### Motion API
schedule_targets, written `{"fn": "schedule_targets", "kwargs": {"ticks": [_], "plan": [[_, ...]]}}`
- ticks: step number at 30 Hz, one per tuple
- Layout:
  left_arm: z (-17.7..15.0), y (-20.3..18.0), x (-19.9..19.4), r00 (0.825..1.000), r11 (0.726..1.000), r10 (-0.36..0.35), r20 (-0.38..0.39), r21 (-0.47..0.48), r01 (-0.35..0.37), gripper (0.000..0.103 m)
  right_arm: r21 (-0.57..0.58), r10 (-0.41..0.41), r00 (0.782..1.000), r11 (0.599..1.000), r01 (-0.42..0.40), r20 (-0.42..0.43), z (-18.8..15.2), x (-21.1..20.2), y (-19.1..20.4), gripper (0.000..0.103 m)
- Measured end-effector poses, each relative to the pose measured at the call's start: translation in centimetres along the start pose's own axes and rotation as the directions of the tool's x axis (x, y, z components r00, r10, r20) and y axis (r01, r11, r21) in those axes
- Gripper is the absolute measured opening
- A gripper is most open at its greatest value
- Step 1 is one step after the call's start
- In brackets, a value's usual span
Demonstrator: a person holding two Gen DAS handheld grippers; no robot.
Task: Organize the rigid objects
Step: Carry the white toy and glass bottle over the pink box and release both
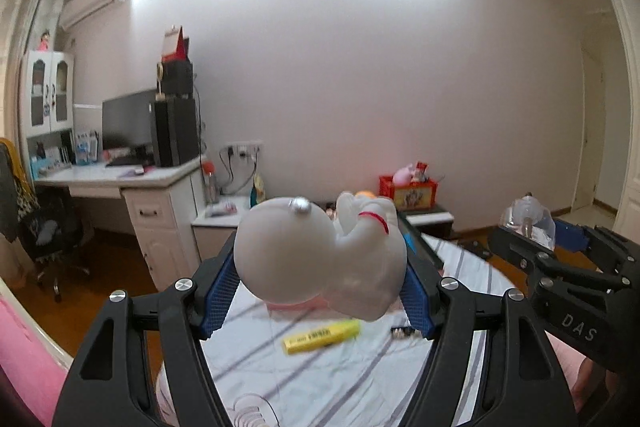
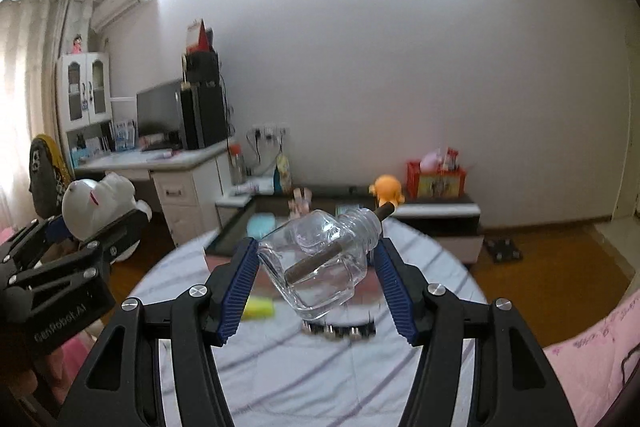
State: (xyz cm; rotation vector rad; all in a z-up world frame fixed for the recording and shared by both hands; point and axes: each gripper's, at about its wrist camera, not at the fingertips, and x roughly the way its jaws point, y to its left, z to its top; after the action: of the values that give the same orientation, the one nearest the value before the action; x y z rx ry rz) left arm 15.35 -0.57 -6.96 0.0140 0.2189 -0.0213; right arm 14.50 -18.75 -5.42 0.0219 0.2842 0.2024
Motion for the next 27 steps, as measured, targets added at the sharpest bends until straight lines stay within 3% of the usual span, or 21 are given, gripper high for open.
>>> {"fn": "schedule_targets", "kwargs": {"ticks": [13,21,27], "plan": [[2.2,1.2,-0.8,0.995,1.000,0.024,0.092,-0.003,-0.024,0.071,-0.025,0.021,0.997,0.999,-0.020,0.073,2.1,-0.1,2.2,0.061],[2.6,0.8,0.5,0.996,0.999,0.041,0.082,0.006,-0.041,0.071,-0.033,0.023,0.998,0.999,-0.021,0.063,2.5,1.2,1.8,0.061],[2.7,0.6,3.1,0.998,0.999,0.044,0.054,0.021,-0.045,0.071,-0.039,0.010,0.999,0.999,-0.008,0.031,2.6,4.5,1.3,0.061]]}}
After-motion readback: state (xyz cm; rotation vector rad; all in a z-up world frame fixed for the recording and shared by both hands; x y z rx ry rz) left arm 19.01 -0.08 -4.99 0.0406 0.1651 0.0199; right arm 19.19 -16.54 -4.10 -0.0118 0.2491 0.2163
